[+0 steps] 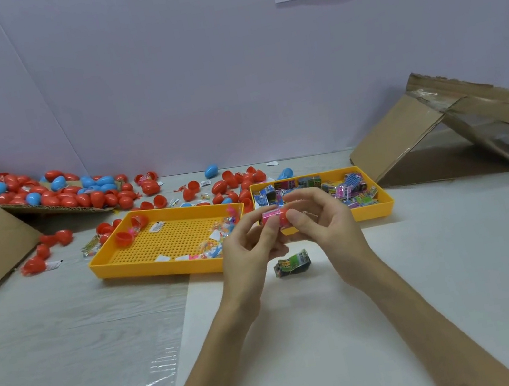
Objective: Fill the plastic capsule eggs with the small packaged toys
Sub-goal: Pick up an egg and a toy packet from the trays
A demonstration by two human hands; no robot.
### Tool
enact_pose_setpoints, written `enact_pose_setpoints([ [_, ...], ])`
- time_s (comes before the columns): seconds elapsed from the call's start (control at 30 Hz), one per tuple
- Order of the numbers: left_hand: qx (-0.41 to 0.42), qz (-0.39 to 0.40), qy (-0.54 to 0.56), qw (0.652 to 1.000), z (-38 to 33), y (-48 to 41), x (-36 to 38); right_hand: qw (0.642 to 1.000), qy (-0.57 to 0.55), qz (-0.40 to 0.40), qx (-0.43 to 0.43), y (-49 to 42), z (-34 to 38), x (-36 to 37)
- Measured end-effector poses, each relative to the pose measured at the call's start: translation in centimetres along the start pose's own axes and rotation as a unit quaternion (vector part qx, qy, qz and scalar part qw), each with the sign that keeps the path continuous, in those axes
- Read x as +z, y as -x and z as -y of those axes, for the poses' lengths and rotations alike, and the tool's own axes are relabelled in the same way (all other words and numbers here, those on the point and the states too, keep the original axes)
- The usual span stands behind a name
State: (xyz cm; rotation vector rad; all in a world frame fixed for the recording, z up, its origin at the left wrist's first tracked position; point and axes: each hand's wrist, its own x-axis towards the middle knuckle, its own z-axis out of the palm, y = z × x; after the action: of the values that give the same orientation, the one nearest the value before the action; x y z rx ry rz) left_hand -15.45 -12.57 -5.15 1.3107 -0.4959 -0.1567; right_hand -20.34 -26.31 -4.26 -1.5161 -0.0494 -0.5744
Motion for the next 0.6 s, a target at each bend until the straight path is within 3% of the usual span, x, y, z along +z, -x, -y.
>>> enact_pose_setpoints([
  [0.1,-0.011,0.002,0.004,1.0,0.2,0.0,0.1,1.0,0.019,0.012,-0.002,0.0,0.1,-0.1],
  [0.2,0.026,-0.008,-0.085,0.996,0.5,0.0,0.0,0.993,-0.104,-0.048,0.035,-0.5,0.4,-0.8],
  [0.23,0.06,-0.005,-0.171,0.983,0.9,0.1,-0.1,0.979,-0.178,-0.079,0.058,-0.9,0.7,-1.4],
  [0.3,0.126,0.028,-0.372,0.919,1.6,0.3,-0.4,0.938,-0.3,-0.139,0.106,-1.6,1.1,-2.9],
  [0.37,0.12,0.082,-0.461,0.876,2.2,0.4,-0.4,0.9,-0.348,-0.202,0.17,-2.3,1.2,-4.3],
  [0.47,0.095,0.119,-0.471,0.869,2.7,0.4,-0.5,0.881,-0.297,-0.244,0.277,-3.5,0.8,-5.4],
  [0.6,0.089,0.119,-0.477,0.866,2.8,0.2,-0.5,0.903,-0.219,-0.206,0.308,-6.8,2.7,-7.1],
])
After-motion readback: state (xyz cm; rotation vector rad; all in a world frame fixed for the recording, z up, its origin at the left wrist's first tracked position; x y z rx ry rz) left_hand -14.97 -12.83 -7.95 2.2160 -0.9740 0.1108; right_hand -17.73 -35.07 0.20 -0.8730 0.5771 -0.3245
